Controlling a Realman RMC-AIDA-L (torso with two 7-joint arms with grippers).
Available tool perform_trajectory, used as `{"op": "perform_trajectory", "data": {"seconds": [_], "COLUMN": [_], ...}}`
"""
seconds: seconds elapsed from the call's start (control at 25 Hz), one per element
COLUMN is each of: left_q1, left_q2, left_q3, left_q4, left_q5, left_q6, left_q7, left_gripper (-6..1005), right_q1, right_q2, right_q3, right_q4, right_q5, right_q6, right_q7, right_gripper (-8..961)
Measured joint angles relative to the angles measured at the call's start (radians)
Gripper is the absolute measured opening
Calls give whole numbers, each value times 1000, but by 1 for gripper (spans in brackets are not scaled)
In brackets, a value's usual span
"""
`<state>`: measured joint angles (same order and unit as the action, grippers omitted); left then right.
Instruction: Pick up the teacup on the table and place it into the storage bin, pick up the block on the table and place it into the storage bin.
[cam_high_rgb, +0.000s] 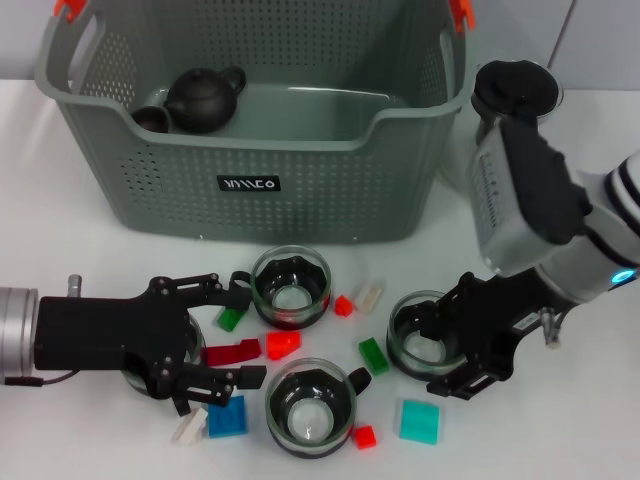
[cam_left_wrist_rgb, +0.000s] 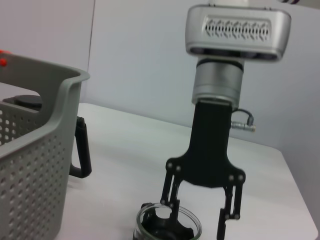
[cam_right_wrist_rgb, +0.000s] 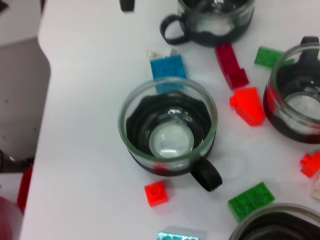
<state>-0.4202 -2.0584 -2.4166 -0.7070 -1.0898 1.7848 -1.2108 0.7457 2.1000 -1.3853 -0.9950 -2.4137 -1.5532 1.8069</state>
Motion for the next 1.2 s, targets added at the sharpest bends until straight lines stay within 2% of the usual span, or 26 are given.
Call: {"op": "perform_trajectory", "data": {"seconds": [0.2,0.64,1.2], "left_q1": [1,3,5], "left_q2": [0,0,0], "left_q3": [-9,-10,-10], "left_q4": [5,14,15], "left_q5": [1,1,4], "left_q6": [0,0,-12], "left_q7": [0,4,7], "left_gripper": [912,908,904], "right_q1": [-5,-9,-8], "right_q2": [0,2,1], "right_q3": [-86,-167,-160], "right_q4": [-1,-3,-24], "right_q5": [-2,-30,-26], "right_q6": [58,125,82], "right_q7": [33,83,84], "right_gripper": [686,686,359]}}
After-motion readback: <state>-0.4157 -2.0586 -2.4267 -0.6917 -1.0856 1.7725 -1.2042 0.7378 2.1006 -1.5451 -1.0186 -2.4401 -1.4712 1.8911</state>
